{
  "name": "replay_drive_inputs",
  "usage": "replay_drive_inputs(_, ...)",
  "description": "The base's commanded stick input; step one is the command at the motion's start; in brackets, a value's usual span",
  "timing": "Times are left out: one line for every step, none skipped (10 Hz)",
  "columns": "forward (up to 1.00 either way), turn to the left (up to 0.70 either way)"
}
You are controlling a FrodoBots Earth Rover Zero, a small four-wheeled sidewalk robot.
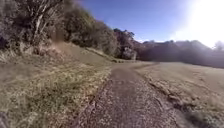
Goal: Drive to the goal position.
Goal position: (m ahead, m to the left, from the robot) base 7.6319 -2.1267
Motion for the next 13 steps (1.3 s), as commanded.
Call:
replay_drive_inputs(0.6, -0.15)
replay_drive_inputs(0.6, -0.15)
replay_drive_inputs(0.6, -0.15)
replay_drive_inputs(0.6, -0.15)
replay_drive_inputs(0.6, -0.15)
replay_drive_inputs(0.6, -0.15)
replay_drive_inputs(0.6, -0.15)
replay_drive_inputs(0.6, -0.15)
replay_drive_inputs(0.6, -0.15)
replay_drive_inputs(0.6, -0.15)
replay_drive_inputs(0.6, -0.15)
replay_drive_inputs(0.6, -0.15)
replay_drive_inputs(0.6, -0.15)
